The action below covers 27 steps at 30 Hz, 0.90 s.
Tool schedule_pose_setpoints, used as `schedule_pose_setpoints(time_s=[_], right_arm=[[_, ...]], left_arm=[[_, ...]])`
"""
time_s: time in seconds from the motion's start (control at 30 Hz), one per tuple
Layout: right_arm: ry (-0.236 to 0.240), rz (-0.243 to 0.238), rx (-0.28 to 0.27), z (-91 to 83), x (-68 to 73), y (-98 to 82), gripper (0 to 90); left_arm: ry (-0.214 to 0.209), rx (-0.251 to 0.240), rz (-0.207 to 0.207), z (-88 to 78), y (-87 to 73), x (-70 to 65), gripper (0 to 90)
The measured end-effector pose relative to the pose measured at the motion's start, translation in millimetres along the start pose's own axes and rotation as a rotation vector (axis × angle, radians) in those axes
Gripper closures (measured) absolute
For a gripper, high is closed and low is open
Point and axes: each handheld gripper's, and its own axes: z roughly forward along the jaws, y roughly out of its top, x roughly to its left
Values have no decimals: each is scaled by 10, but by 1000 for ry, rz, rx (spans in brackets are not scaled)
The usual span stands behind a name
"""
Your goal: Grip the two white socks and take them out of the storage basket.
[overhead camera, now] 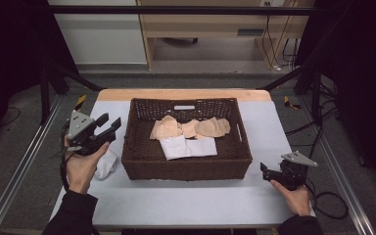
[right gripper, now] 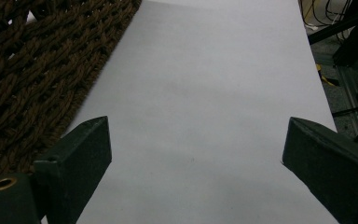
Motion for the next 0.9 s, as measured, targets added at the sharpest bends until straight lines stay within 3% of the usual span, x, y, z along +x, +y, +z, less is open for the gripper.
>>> schedule_pose_setpoints(time_s=[0.03, 0.1, 0.27, 0.33, 0.4, 0.5, 0.6, 0.63, 0.9], right_arm=[[1, 2, -1, 0, 0, 1, 82], [1, 2, -1, -2, -2, 2, 81], [2, 3, -1, 0, -2, 2, 81], [3, 3, 0, 3, -1, 2, 81], [4, 3, 0, 6, -1, 3, 81], [6, 7, -1, 5, -2, 4, 81], [8, 7, -1, 5, -2, 4, 81], [10, 9, -1, 4, -1, 5, 81], [12, 8, -2, 8, -1, 5, 81]], left_arm=[[-17, -35, 40, 71, 76, -116, 526], [-34, 2, 30, 123, 143, -207, 534], [-66, -8, 55, 290, 242, -430, 527], [-57, -13, 77, 396, 259, -538, 528], [-54, 2, 62, 523, 256, -635, 510], [-65, 11, 42, 690, 232, -716, 478], [-64, 21, 51, 801, 206, -764, 450], [-68, 37, 64, 911, 163, -816, 440], [-91, 112, 66, 1187, -2, -909, 435]])
